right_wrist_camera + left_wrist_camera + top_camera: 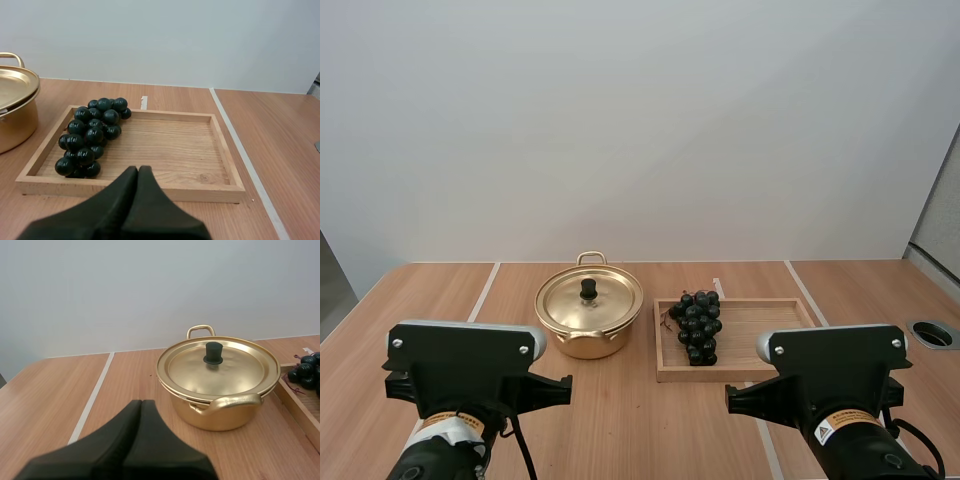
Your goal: Open the pot, put the grape inside, and close it
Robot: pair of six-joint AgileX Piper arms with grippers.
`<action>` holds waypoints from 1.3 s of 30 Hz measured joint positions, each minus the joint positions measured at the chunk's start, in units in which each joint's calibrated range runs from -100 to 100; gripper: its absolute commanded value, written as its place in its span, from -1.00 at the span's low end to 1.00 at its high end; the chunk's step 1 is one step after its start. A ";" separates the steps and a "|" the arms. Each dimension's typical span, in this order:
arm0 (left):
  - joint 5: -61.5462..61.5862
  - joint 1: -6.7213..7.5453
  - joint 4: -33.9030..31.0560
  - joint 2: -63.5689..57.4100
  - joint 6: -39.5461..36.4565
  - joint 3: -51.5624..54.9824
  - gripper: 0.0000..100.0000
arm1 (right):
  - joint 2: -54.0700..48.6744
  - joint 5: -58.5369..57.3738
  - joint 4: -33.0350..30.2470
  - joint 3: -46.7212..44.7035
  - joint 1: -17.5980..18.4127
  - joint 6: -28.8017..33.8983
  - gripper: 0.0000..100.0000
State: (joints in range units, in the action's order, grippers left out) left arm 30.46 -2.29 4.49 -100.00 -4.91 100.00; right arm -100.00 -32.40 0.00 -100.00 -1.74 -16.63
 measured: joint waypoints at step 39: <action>15.14 0.00 3.52 26.96 0.96 -54.87 -1.00 | 29.14 -19.35 1.37 51.98 0.00 -0.19 -1.00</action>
State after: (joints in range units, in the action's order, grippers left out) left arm 45.61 -2.29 8.01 -73.04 -3.96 45.13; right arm -70.86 -51.75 1.37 -48.02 -1.74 -16.82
